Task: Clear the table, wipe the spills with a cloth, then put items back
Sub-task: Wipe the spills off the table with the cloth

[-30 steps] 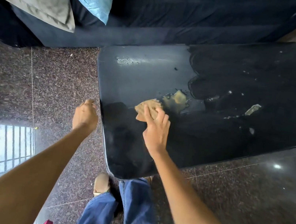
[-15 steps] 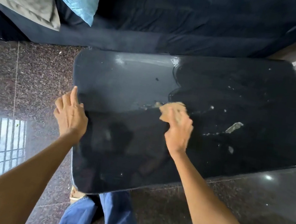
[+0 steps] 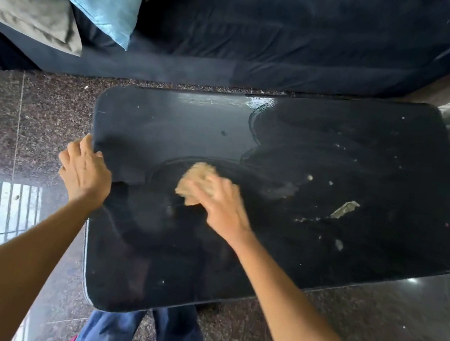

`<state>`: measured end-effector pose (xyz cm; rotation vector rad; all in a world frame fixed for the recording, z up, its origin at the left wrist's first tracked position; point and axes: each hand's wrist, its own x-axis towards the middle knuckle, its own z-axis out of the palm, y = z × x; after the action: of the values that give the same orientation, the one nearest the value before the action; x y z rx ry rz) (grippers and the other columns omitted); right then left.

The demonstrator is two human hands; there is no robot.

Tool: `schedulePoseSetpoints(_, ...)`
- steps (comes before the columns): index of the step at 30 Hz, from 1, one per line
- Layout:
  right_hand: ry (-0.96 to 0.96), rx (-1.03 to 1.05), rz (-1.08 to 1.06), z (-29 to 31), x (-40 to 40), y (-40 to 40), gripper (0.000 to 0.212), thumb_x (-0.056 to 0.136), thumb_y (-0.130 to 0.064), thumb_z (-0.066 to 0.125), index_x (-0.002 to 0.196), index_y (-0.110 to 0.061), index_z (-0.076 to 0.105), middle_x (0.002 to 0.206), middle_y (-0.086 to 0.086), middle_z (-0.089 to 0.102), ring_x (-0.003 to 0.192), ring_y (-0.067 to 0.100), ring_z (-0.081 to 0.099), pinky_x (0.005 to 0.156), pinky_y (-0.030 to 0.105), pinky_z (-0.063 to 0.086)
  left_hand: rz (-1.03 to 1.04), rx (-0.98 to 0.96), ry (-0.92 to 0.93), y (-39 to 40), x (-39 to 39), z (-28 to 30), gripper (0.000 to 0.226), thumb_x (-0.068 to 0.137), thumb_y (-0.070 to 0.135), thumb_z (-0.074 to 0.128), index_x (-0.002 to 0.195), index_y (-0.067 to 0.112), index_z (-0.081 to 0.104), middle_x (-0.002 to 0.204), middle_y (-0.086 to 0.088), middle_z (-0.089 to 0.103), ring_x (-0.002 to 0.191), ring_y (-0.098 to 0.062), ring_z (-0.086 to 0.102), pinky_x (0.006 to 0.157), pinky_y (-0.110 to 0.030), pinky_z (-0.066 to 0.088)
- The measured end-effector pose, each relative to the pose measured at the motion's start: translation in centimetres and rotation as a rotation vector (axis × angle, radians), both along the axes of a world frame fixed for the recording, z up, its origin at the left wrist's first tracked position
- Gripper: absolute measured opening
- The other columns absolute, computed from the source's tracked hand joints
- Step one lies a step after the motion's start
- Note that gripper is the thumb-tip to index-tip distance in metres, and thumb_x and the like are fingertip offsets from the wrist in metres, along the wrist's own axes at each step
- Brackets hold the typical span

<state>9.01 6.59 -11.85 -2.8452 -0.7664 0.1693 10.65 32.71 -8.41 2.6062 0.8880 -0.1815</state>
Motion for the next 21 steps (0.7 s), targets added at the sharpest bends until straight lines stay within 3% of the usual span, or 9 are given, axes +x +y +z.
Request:
schedulePoseSetpoints(2, 0.030, -0.036, -0.314, 0.0, 0.5, -4.6, 0.075, 0.066, 0.000, 0.049, 0.130, -0.038, 0.048, 0.129, 0.006, 0.049, 0.091, 0.033, 0.055, 0.068, 0.040, 0.047, 0.041, -0.006, 0.001, 0.3, 0.2, 0.1, 0.039, 0.098, 0.011, 0.037, 0.137, 0.007, 0.037, 0.138, -0.020, 0.038, 0.127, -0.039, 0.031, 0.100, -0.054, 0.029)
schedulePoseSetpoints(6, 0.022, 0.002, -1.160, 0.8, 1.9, -5.4, 0.073, 0.072, 0.003, 0.051, 0.139, -0.024, 0.043, 0.127, 0.025, 0.042, 0.101, 0.041, 0.045, 0.083, 0.046, 0.039, 0.090, -0.048, 0.006, 0.2, 0.2, -0.4, 0.038, 0.098, 0.013, 0.035, 0.135, 0.007, 0.041, 0.138, -0.020, 0.041, 0.127, -0.039, 0.033, 0.101, -0.052, 0.029)
schedulePoseSetpoints(8, 0.110, 0.051, -1.402, 1.3, 3.4, -1.7, 0.074, 0.079, -0.002, 0.052, 0.146, -0.026, 0.029, 0.132, 0.026, 0.036, 0.109, 0.040, 0.040, 0.088, 0.047, 0.036, 0.119, -0.078, -0.002, 0.5, 0.3, -0.6, 0.037, 0.098, 0.014, 0.033, 0.133, 0.006, 0.044, 0.137, -0.020, 0.043, 0.126, -0.039, 0.035, 0.101, -0.051, 0.030)
schedulePoseSetpoints(9, 0.136, 0.069, -1.416, 1.4, 3.8, 0.9, 0.075, 0.079, -0.004, 0.053, 0.146, -0.025, 0.027, 0.133, 0.025, 0.036, 0.109, 0.039, 0.040, 0.087, 0.047, 0.036, 0.120, -0.085, -0.006, 0.8, 0.5, -0.6, 0.037, 0.099, 0.014, 0.032, 0.131, 0.005, 0.047, 0.135, -0.021, 0.045, 0.125, -0.040, 0.036, 0.101, -0.051, 0.030)
schedulePoseSetpoints(11, 0.092, 0.136, -1.205, 1.8, 3.0, 7.3, 0.075, 0.072, -0.003, 0.058, 0.141, -0.020, 0.038, 0.124, 0.024, 0.044, 0.098, 0.040, 0.045, 0.076, 0.045, 0.039, 0.085, -0.081, 0.000, 1.7, 0.8, -0.6, 0.036, 0.099, 0.014, 0.031, 0.125, 0.001, 0.052, 0.129, -0.025, 0.050, 0.121, -0.042, 0.041, 0.099, -0.051, 0.033)
schedulePoseSetpoints(13, 0.057, 0.152, -0.839, 1.7, 0.8, 13.9, 0.073, 0.061, -0.008, 0.061, 0.131, -0.023, 0.050, 0.113, 0.019, 0.050, 0.083, 0.034, 0.048, 0.065, 0.038, 0.040, 0.048, -0.063, 0.023, 3.2, 1.3, -0.4, 0.037, 0.099, 0.018, 0.031, 0.117, -0.002, 0.057, 0.119, -0.030, 0.056, 0.114, -0.045, 0.047, 0.094, -0.051, 0.038)
schedulePoseSetpoints(15, 0.126, 0.086, -0.544, 2.0, -0.9, 17.6, 0.074, 0.057, -0.014, 0.067, 0.128, -0.029, 0.051, 0.117, 0.012, 0.050, 0.082, 0.026, 0.049, 0.064, 0.033, 0.041, 0.018, -0.087, -0.001, 4.3, 1.7, -0.1, 0.037, 0.098, 0.019, 0.034, 0.108, -0.004, 0.059, 0.109, -0.035, 0.059, 0.104, -0.048, 0.052, 0.089, -0.050, 0.041)
schedulePoseSetpoints(19, 0.068, 0.085, -0.090, 1.1, -0.6, 14.0, 0.078, 0.056, -0.001, 0.066, 0.129, -0.026, 0.053, 0.121, 0.011, 0.050, 0.086, 0.030, 0.051, 0.067, 0.037, 0.042, -0.007, -0.141, -0.058, 6.4, 2.6, 0.3, 0.036, 0.098, 0.022, 0.036, 0.105, -0.004, 0.060, 0.103, -0.033, 0.062, 0.097, -0.047, 0.057, 0.085, -0.050, 0.046)
schedulePoseSetpoints(21, 0.058, 0.043, -0.023, 0.9, 0.7, 9.5, 0.079, 0.058, 0.004, 0.058, 0.129, -0.031, 0.052, 0.125, 0.009, 0.050, 0.087, 0.033, 0.053, 0.066, 0.038, 0.044, -0.003, -0.177, -0.056, 7.2, 3.0, 0.2, 0.036, 0.099, 0.023, 0.035, 0.109, -0.001, 0.060, 0.103, -0.029, 0.064, 0.097, -0.042, 0.059, 0.088, -0.050, 0.049)
